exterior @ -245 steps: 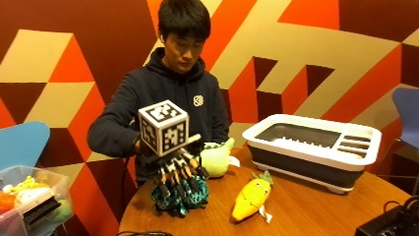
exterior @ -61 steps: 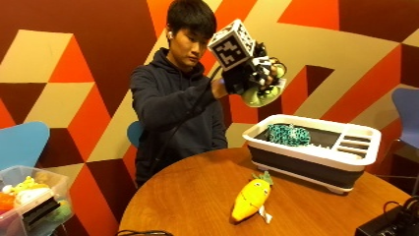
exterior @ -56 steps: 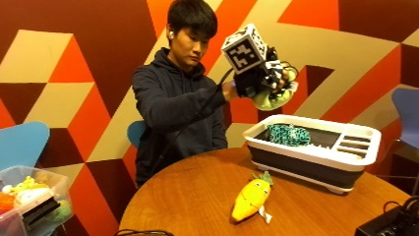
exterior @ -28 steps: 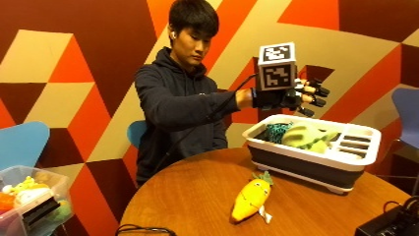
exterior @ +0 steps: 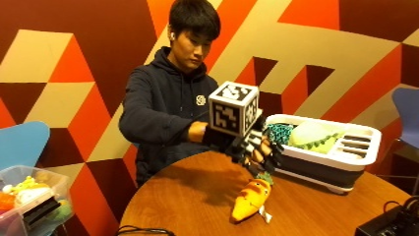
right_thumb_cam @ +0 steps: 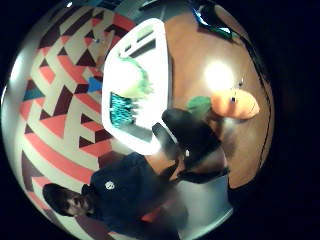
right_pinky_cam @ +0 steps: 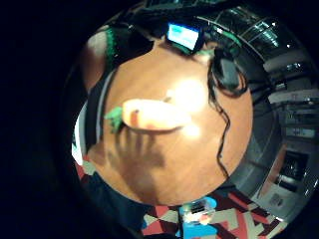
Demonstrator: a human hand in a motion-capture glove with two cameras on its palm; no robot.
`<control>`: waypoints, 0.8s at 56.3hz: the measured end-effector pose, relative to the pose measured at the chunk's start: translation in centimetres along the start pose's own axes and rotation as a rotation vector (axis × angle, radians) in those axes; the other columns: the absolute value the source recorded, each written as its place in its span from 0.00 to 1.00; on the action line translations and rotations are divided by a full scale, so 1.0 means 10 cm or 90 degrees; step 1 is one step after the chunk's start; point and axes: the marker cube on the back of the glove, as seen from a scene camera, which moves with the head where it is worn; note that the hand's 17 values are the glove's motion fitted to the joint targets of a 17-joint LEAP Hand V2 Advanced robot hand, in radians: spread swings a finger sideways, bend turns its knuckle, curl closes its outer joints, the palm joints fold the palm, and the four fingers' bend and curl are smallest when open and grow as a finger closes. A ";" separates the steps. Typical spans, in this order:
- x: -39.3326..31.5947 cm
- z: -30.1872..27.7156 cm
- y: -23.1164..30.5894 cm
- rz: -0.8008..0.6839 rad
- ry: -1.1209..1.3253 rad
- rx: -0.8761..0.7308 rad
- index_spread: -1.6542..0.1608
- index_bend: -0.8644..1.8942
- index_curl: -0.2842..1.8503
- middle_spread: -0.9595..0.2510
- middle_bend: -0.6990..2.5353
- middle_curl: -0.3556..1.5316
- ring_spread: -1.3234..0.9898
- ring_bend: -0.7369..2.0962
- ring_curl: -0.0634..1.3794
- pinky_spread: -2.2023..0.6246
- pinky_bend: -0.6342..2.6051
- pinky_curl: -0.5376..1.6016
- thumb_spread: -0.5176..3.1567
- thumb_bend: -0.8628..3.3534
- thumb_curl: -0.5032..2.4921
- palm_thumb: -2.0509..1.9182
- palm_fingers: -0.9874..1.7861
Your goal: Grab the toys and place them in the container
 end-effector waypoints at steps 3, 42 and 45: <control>0.14 0.24 -0.02 0.005 0.013 -0.020 0.73 0.37 0.39 0.77 0.29 0.46 0.55 0.40 0.31 0.79 0.43 0.40 0.50 0.20 0.31 0.52 0.36; 0.10 0.06 -0.05 -0.044 0.022 0.187 0.77 0.54 0.48 0.65 0.54 0.64 0.42 0.72 0.51 0.64 0.54 0.50 0.38 0.23 0.41 0.66 0.80; -0.04 -0.17 0.01 -0.058 0.006 0.209 0.77 0.55 0.50 0.65 0.56 0.66 0.42 0.73 0.52 0.64 0.55 0.51 0.37 0.23 0.41 0.66 0.79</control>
